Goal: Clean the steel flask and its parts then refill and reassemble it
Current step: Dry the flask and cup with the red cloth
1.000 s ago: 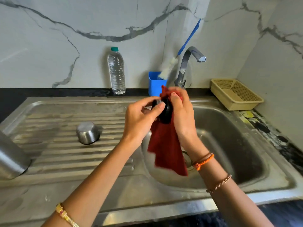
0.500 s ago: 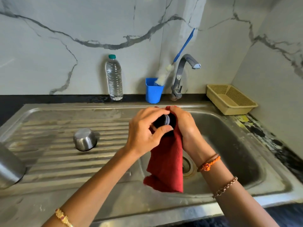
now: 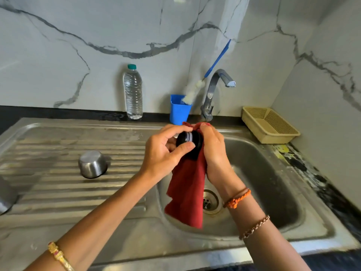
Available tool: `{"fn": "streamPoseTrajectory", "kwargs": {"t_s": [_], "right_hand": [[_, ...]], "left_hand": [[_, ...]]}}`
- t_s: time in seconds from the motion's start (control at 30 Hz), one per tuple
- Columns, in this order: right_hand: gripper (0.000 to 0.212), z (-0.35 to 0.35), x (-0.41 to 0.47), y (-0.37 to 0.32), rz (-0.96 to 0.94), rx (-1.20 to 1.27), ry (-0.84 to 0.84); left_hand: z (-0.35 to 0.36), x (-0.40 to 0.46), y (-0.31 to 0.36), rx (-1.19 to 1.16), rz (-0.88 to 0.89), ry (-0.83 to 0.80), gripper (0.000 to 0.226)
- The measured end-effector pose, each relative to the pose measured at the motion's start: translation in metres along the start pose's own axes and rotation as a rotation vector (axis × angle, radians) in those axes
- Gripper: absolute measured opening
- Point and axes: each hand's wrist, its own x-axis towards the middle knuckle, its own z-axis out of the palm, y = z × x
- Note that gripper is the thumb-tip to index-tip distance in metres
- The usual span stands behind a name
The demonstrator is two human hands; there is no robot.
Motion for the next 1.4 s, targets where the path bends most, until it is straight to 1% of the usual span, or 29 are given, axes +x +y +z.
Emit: {"fn": "streamPoseTrajectory", "kwargs": {"t_s": [0.03,0.07,0.1,0.13,0.17,0.23,0.27,0.3,0.33,0.37,0.4,0.43,0.5,0.57,0.63,0.67,0.7,0.73,0.83,0.9,0.93,1.0,1.1,1.13,1.2,1.23,1.3,1.33,1.4], "right_hand": [[0.018,-0.002,0.005,-0.007,0.183,0.064,-0.055],[0.017,-0.004,0.008,-0.015,0.311,0.126,-0.096],[0.018,-0.004,0.011,-0.019,0.36,0.172,-0.101],[0.02,-0.002,0.014,-0.021,0.332,0.195,-0.087],[0.021,0.0,0.015,-0.018,0.229,0.148,-0.043],[0.02,0.005,0.003,0.0,-0.127,-0.06,0.104],[0.023,0.006,-0.009,0.012,-0.331,-0.178,0.153],[0.031,0.007,-0.02,0.023,-0.524,-0.289,0.164],[0.036,0.004,-0.026,0.035,-0.69,-0.386,0.146],[0.037,0.001,-0.026,0.044,-0.805,-0.461,0.126],[0.034,-0.001,-0.023,0.046,-0.867,-0.493,0.113],[0.03,-0.003,-0.018,0.044,-0.873,-0.49,0.114],[0.024,0.0,-0.011,0.03,-0.745,-0.377,0.149],[0.017,0.006,-0.005,0.013,-0.45,-0.145,0.186],[0.017,0.007,0.0,0.007,-0.089,0.138,0.158],[0.018,0.006,0.001,0.008,0.045,0.23,0.133],[0.018,0.004,0.001,0.011,0.137,0.257,0.114],[0.018,0.003,0.0,0.014,0.199,0.25,0.101],[0.03,-0.002,-0.004,0.012,0.365,0.178,0.081],[0.03,-0.004,-0.004,0.008,0.418,0.121,0.03],[0.03,-0.004,-0.006,0.007,0.418,0.095,0.014],[0.028,-0.001,-0.009,0.009,0.33,0.052,0.018],[0.021,0.01,-0.015,0.023,0.05,0.005,0.127],[0.024,0.013,-0.019,0.023,-0.046,-0.01,0.169],[0.037,0.014,-0.02,0.017,-0.195,-0.027,0.22],[0.038,0.013,-0.018,0.012,-0.228,-0.025,0.223],[0.031,0.013,-0.011,0.006,-0.199,-0.031,0.174],[0.028,0.012,-0.007,0.003,-0.155,-0.047,0.149],[0.032,0.011,-0.001,0.006,-0.028,-0.051,0.118]], "left_hand": [[-0.004,0.003,-0.002,0.1,0.125,-0.027,0.024],[-0.007,0.007,-0.006,0.227,0.258,-0.041,0.026],[-0.01,0.013,-0.011,0.329,0.36,-0.046,0.028],[-0.009,0.017,-0.012,0.353,0.374,-0.033,0.029],[-0.004,0.018,-0.008,0.292,0.29,0.001,0.027],[0.008,0.015,0.005,-0.051,-0.086,0.133,0.018],[0.013,0.012,0.009,-0.237,-0.302,0.197,0.011],[0.016,0.009,0.011,-0.339,-0.468,0.219,0.007],[0.016,0.007,0.01,-0.343,-0.572,0.207,0.009],[0.014,0.004,0.01,-0.321,-0.629,0.173,0.011],[0.012,0.002,0.009,-0.309,-0.638,0.138,0.012],[0.01,0.002,0.008,-0.318,-0.632,0.123,0.013],[0.009,0.001,0.004,-0.394,-0.616,0.135,0.016],[0.011,0.001,0.003,-0.46,-0.581,0.176,0.016],[0.013,-0.002,0.0,-0.489,-0.519,0.178,0.017],[0.013,-0.005,-0.003,-0.461,-0.455,0.17,0.018],[0.011,-0.008,-0.009,-0.396,-0.362,0.159,0.02],[0.009,-0.011,-0.014,-0.292,-0.249,0.133,0.023],[-0.002,-0.011,-0.027,0.091,0.132,0.02,0.027],[-0.01,-0.006,-0.033,0.337,0.386,-0.038,0.03],[-0.013,-0.003,-0.035,0.422,0.47,-0.045,0.03],[-0.016,0.005,-0.037,0.532,0.537,-0.019,0.031],[-0.014,0.009,-0.033,0.539,0.497,0.018,0.029],[-0.013,0.008,-0.027,0.496,0.448,0.011,0.029],[-0.008,0.004,-0.014,0.294,0.233,-0.024,0.029],[-0.006,0.004,-0.007,0.148,0.091,-0.033,0.028],[-0.005,0.005,-0.001,-0.123,-0.123,-0.022,0.03],[-0.006,0.007,-0.002,-0.19,-0.175,-0.009,0.031],[-0.009,0.007,-0.003,-0.211,-0.229,-0.018,0.029]]}}
